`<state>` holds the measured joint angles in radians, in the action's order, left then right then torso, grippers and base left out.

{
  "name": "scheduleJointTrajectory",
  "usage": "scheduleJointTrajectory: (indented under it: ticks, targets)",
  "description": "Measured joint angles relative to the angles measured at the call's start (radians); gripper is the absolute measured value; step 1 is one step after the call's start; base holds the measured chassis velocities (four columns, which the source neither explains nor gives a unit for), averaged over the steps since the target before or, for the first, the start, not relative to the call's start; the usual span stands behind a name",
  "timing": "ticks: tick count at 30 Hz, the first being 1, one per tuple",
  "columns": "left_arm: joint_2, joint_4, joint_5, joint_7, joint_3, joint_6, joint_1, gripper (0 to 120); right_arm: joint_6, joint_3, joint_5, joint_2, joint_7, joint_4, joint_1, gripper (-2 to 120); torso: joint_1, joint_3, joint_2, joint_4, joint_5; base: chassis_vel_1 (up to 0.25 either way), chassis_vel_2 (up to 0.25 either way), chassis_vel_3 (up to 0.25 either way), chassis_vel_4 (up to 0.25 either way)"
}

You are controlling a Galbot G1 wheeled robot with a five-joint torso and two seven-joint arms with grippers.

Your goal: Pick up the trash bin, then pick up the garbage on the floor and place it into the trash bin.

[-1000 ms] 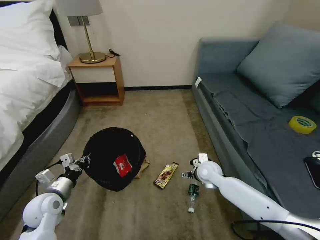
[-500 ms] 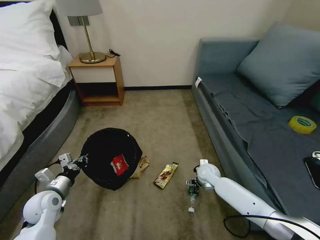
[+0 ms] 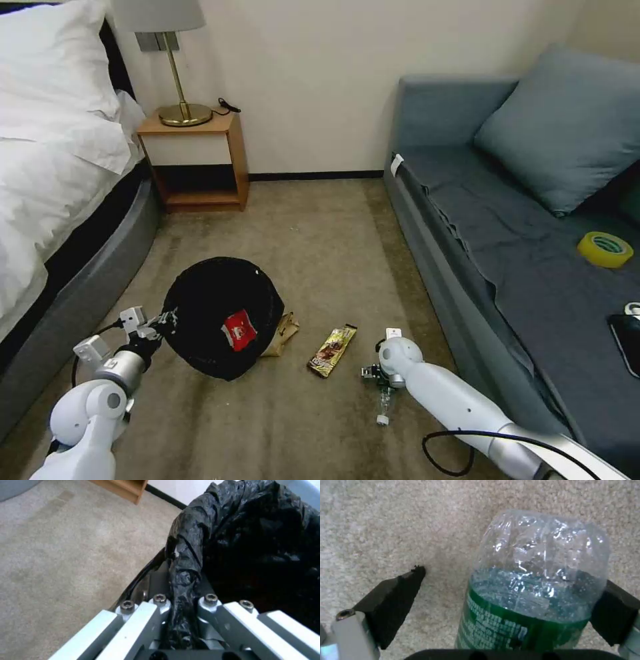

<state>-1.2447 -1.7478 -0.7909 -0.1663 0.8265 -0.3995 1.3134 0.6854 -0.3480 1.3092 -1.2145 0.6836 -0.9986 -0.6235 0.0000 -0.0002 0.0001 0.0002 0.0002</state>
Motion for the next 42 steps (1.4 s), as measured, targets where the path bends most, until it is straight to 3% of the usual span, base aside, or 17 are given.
scheduleJointTrajectory:
  ticks: [8, 20, 21, 25, 26, 35, 42]
  targets:
    - [0.009, 0.006, -0.003, -0.003, 0.001, 0.003, 0.004, 4, -0.001, 0.006, 0.006, 0.022, 0.01, -0.017, -0.009, 96, 0.0, 0.0, 0.0, 0.0004, 0.0005, 0.0, 0.0, 0.0, 0.0]
    - [0.015, 0.0, -0.008, -0.004, -0.002, 0.004, 0.003, 4, 0.002, -0.004, 0.035, 0.056, 0.043, -0.055, -0.012, 68, 0.0, 0.0, 0.0, 0.0007, 0.0007, 0.0, 0.0, 0.0, 0.0]
    - [0.013, -0.002, -0.008, -0.004, -0.003, 0.004, 0.002, 4, 0.001, -0.004, 0.041, 0.073, 0.052, -0.061, -0.013, 64, 0.0, 0.0, 0.0, -0.001, -0.0018, 0.0, 0.0, 0.0, 0.0]
    - [0.008, -0.009, -0.007, -0.003, -0.005, 0.002, 0.0, 4, -0.001, -0.004, 0.056, 0.107, 0.062, -0.089, -0.02, 51, 0.0, 0.0, 0.0, -0.0019, -0.0003, 0.0, 0.0, 0.0, 0.0]
    - [0.007, -0.01, -0.006, -0.002, -0.006, 0.001, -0.002, 4, -0.002, -0.001, 0.057, 0.117, 0.063, -0.094, -0.024, 47, 0.0, 0.0, 0.0, -0.002, -0.0013, 0.0, 0.0, 0.0, 0.0]
    - [0.002, -0.017, 0.0, 0.002, -0.013, -0.007, -0.007, 4, -0.023, 0.042, 0.054, 0.127, 0.068, -0.154, -0.043, 25, 0.0, 0.0, 0.0, -0.0002, 0.0001, 0.0, 0.0, 0.0, 0.0]
    - [0.004, -0.012, 0.003, 0.003, -0.018, -0.009, -0.02, 4, -0.032, 0.045, 0.108, 0.193, 0.121, -0.316, -0.017, 25, 0.0, 0.0, 0.0, -0.0003, -0.0003, 0.0, 0.0, 0.0, 0.0]
